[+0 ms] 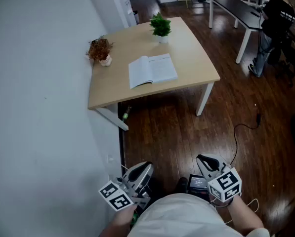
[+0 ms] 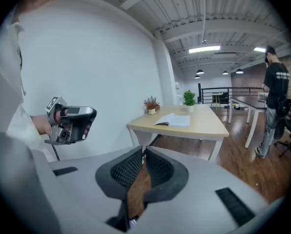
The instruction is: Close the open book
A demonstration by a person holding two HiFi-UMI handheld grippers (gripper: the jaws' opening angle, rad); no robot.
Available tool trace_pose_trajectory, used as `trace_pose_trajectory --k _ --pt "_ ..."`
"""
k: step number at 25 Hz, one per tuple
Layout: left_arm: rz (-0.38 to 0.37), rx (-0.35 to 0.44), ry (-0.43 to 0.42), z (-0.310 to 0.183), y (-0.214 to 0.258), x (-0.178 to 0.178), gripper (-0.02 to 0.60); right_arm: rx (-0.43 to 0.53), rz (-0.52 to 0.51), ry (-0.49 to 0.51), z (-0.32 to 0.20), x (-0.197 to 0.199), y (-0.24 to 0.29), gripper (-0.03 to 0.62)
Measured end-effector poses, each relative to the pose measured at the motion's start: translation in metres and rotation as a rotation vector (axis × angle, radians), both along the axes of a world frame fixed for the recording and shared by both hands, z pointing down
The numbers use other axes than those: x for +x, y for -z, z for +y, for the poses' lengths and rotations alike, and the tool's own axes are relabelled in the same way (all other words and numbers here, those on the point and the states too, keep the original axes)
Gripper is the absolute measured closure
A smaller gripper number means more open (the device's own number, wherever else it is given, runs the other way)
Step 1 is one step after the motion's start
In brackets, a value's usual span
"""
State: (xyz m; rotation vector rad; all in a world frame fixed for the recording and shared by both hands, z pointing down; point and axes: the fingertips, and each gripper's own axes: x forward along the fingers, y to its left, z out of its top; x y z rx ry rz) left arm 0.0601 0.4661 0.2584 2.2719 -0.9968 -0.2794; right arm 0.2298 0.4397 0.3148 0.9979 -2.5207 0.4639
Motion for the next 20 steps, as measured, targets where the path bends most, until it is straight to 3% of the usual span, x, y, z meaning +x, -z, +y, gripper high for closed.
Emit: trace_pose_trajectory --k 6,11,20 --pt "-0.005 -0.004 0.03 -0.013 -0.006 0.01 0.583 0.098 0.067 0.037 -0.014 0.007 -0.007 0.591" --pt "-0.009 -0.016 0.054 -0.023 -0.007 0.007 0.583 0.11 0.072 0.066 -0.028 0.0 -0.017 0.591" --pt "-0.007 -0.005 0.058 -0.07 -0.015 -0.042 0.583 0.077 0.107 0.072 -0.07 -0.051 -0.017 0.591"
